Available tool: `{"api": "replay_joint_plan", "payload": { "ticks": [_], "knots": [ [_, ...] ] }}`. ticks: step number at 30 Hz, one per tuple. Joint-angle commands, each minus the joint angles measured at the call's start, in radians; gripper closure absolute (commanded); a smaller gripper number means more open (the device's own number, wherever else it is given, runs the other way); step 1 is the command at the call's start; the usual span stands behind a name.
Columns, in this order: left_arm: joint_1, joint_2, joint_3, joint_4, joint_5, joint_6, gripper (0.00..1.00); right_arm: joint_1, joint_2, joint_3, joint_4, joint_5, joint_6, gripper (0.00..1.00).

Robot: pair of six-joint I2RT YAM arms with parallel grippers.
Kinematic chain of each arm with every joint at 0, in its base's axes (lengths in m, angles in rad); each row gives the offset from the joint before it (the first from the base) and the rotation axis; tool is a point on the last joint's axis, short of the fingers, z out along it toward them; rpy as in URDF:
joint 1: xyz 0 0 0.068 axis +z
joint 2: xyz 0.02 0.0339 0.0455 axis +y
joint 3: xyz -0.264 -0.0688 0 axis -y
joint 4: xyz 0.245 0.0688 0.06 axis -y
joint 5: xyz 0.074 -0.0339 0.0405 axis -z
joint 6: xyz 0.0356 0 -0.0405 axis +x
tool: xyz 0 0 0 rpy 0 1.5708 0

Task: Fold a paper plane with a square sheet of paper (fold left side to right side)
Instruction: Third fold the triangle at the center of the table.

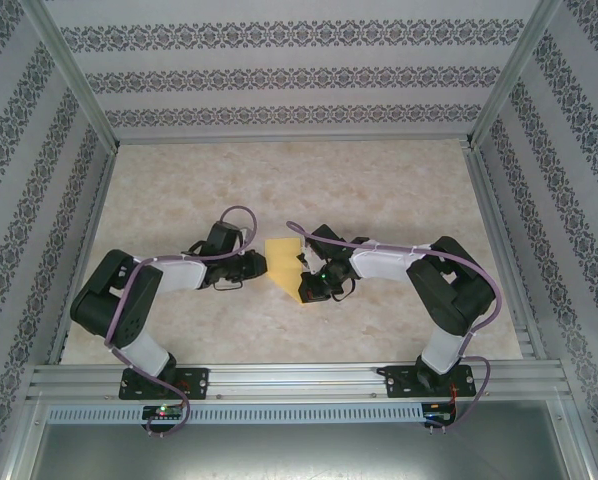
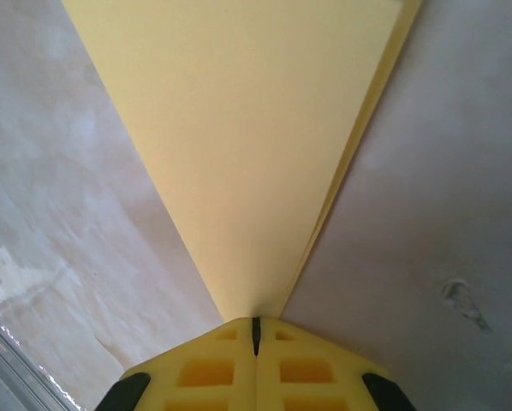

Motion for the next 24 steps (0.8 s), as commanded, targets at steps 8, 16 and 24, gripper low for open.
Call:
{"api": "replay_joint_plan", "payload": {
  "ticks": [8,16,24],
  "knots": [
    [0.046,-0.211,0.003,-0.127,0.012,-0.025,0.52,-0.046,-0.209,-0.062,0.061,0.116,-0.023,0.81],
    [0.004,-0.162,-0.013,-0.068,0.147,-0.165,0.49,-0.099,-0.187,-0.053,0.201,0.083,-0.042,0.61],
    [-0.038,-0.114,-0.007,-0.063,0.112,-0.230,0.45,-0.095,-0.055,-0.018,0.290,-0.013,-0.018,0.57]
  ]
}}
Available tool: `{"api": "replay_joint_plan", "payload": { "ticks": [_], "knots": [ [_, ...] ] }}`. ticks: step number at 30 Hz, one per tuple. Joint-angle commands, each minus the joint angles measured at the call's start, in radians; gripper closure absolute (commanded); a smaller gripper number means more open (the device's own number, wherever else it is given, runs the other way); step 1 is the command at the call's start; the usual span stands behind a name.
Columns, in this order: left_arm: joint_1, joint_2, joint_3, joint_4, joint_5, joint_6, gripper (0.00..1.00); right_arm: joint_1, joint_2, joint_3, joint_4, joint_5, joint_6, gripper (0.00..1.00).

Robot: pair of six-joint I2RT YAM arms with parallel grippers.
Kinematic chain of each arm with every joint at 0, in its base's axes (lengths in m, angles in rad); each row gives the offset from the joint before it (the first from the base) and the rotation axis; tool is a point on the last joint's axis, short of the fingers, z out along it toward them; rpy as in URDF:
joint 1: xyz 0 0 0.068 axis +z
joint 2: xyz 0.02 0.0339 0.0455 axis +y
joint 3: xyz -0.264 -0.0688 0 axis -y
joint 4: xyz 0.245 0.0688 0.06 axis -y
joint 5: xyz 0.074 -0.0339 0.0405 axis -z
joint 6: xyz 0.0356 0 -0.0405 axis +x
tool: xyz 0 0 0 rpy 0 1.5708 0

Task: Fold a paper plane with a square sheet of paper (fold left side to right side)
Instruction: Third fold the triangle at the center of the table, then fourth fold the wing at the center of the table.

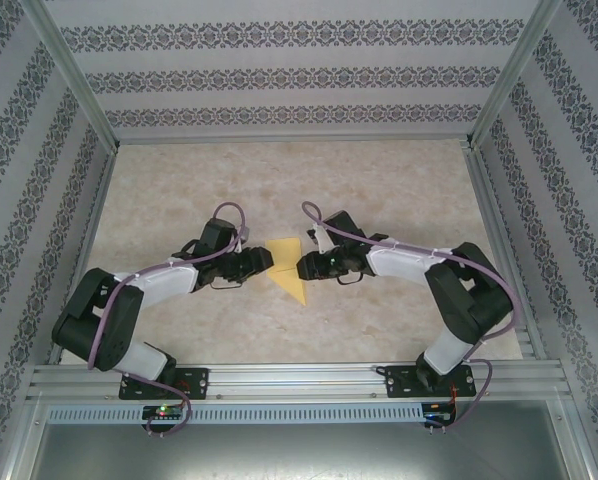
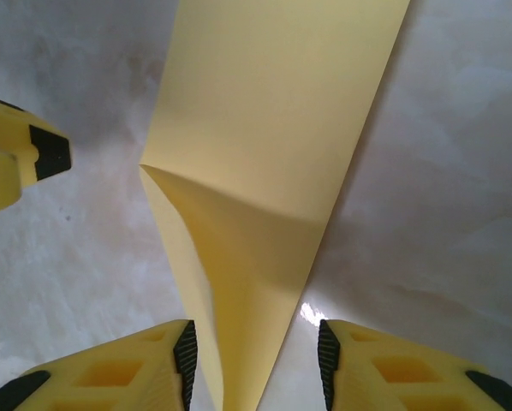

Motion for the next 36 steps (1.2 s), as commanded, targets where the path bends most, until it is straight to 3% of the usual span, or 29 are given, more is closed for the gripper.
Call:
{"api": "replay_joint_plan", "payload": {
  "ticks": [1,9,20,26,32,36],
  "knots": [
    [-0.019,0.028,0.001,0.011,0.005,-0.044,0.45,0.002,0.028,0.028,0.061,-0.052,0.009,0.60],
    [-0.045,0.074,0.023,0.028,0.003,-0.071,0.43,0.001,0.048,0.042,0.022,-0.029,-0.002,1.00],
    [-0.061,0.077,0.040,0.012,-0.030,-0.097,0.41,-0.006,0.011,0.038,-0.044,0.063,-0.019,1.00],
    [-0.061,0.034,0.036,-0.036,-0.075,-0.090,0.38,-0.009,0.017,0.042,-0.043,0.054,-0.018,1.00],
    [-0.067,0.076,0.052,0.049,-0.017,-0.116,0.41,-0.009,0.019,0.046,-0.042,0.049,-0.019,1.00],
    [-0.076,0.106,0.084,0.057,-0.008,-0.112,0.54,-0.009,0.020,0.048,-0.042,0.043,-0.019,1.00]
  ]
}}
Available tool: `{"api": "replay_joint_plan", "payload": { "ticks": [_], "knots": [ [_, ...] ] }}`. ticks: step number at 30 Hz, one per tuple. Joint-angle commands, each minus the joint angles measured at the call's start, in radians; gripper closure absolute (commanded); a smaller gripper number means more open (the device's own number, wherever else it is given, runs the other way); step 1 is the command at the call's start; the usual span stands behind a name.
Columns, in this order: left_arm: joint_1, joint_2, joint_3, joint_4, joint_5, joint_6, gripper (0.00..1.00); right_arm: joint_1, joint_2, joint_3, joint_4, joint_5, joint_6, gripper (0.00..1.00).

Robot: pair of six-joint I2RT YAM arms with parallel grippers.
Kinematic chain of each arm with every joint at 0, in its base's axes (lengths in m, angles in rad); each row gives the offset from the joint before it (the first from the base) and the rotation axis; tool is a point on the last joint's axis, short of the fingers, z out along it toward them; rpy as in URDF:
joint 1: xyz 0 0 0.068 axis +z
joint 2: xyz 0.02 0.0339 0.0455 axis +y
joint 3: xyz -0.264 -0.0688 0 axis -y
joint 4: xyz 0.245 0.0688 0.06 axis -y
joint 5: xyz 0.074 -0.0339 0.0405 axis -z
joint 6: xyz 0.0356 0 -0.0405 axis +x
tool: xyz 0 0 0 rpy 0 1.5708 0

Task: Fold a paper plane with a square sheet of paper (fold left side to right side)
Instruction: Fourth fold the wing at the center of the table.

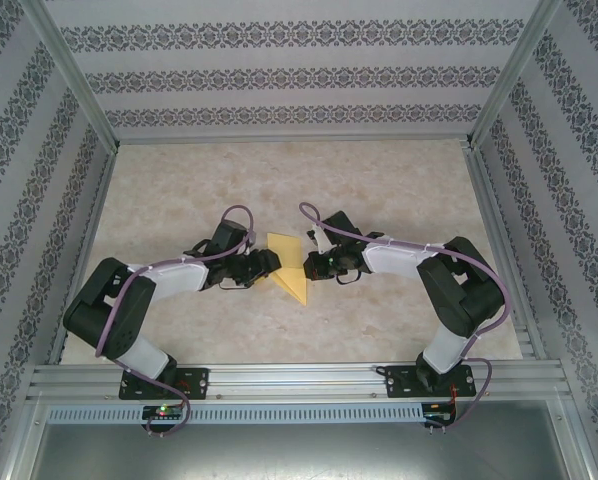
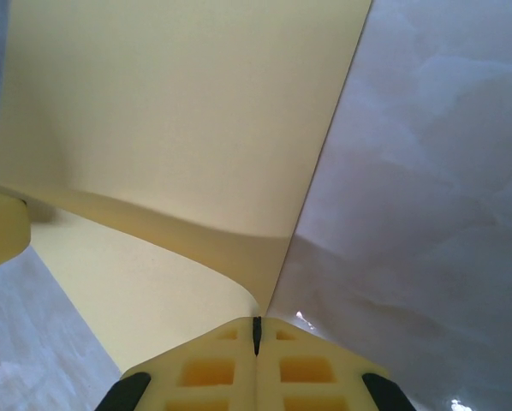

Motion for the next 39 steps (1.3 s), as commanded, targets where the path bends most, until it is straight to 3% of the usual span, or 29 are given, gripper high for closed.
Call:
{"api": "replay_joint_plan", "payload": {
  "ticks": [1,2,6,9,12,17,22,28,39],
  "knots": [
    [-0.019,0.025,0.042,0.050,0.022,-0.009,0.60,-0.005,-0.023,0.024,-0.012,0.008,-0.017,1.00],
    [-0.020,0.026,0.045,0.054,0.021,-0.013,0.65,-0.005,-0.035,0.022,-0.013,0.013,-0.017,1.00],
    [-0.025,0.017,0.056,0.052,0.016,-0.020,0.78,-0.003,-0.134,-0.010,-0.027,0.111,-0.034,0.73],
    [-0.027,0.010,0.059,0.047,0.014,-0.030,0.79,0.021,-0.223,-0.030,-0.068,0.220,-0.074,0.62],
    [-0.028,0.005,0.067,0.029,0.015,-0.033,0.79,0.091,-0.292,-0.045,-0.096,0.325,-0.112,0.57],
    [-0.028,0.005,0.085,0.004,0.014,-0.046,0.78,0.240,-0.280,-0.073,-0.044,0.405,-0.077,0.56],
    [-0.028,0.011,0.107,-0.012,0.021,-0.056,0.74,0.314,-0.168,-0.036,-0.017,0.454,-0.028,0.55],
    [-0.028,0.018,0.125,-0.031,0.026,-0.052,0.74,0.337,-0.097,-0.002,-0.031,0.505,-0.020,0.56],
    [-0.028,0.024,0.133,-0.042,0.016,-0.064,0.80,0.343,-0.062,-0.003,-0.022,0.487,-0.020,0.58]
  ]
}}
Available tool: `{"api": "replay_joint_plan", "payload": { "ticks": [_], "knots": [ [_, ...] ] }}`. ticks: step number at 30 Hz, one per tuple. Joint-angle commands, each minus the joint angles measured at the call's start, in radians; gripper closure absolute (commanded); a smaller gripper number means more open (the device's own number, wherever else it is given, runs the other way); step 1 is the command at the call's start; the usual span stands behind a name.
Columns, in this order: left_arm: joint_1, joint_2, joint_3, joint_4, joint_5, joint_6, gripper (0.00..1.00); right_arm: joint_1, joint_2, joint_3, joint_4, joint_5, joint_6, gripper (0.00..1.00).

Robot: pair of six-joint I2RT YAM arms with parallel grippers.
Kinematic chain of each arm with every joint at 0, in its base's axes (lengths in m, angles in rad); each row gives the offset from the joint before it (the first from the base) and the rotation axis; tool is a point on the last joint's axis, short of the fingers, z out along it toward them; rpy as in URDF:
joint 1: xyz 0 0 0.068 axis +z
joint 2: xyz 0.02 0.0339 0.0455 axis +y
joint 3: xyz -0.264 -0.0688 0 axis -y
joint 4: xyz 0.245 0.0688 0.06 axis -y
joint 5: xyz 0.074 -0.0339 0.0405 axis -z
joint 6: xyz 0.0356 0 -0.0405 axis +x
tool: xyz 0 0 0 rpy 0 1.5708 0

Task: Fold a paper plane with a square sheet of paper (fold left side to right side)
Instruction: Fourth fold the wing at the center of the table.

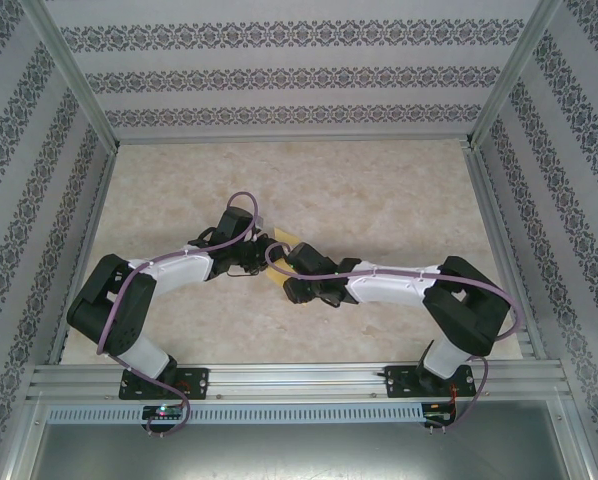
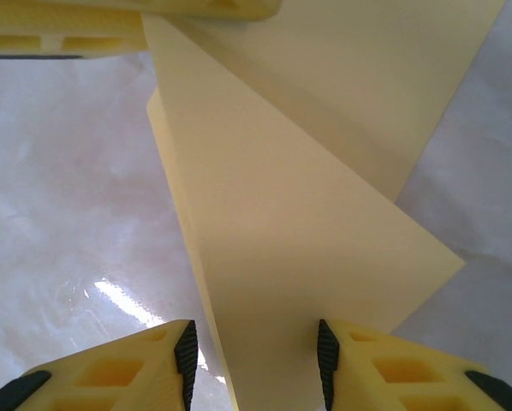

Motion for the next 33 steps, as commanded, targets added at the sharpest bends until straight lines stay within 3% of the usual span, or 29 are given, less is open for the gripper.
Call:
{"api": "replay_joint_plan", "payload": {
  "ticks": [1,14,24,27,33],
  "knots": [
    [-0.015,0.010,0.027,-0.024,0.010,-0.020,0.80,0.014,0.021,0.022,0.003,0.017,0.008,0.58],
    [-0.015,0.004,0.033,-0.049,-0.002,-0.013,0.74,0.015,0.032,0.014,-0.004,0.026,0.008,0.74],
    [-0.007,-0.033,0.045,-0.136,-0.038,0.024,0.55,0.015,0.039,0.001,-0.006,0.007,0.005,0.84],
    [0.012,-0.056,0.031,-0.145,-0.043,0.017,0.44,0.015,0.041,-0.003,-0.004,0.000,0.004,0.85],
    [0.076,-0.102,0.007,-0.157,-0.030,0.025,0.34,0.015,0.043,-0.012,-0.006,-0.010,0.002,0.87]
  ]
}}
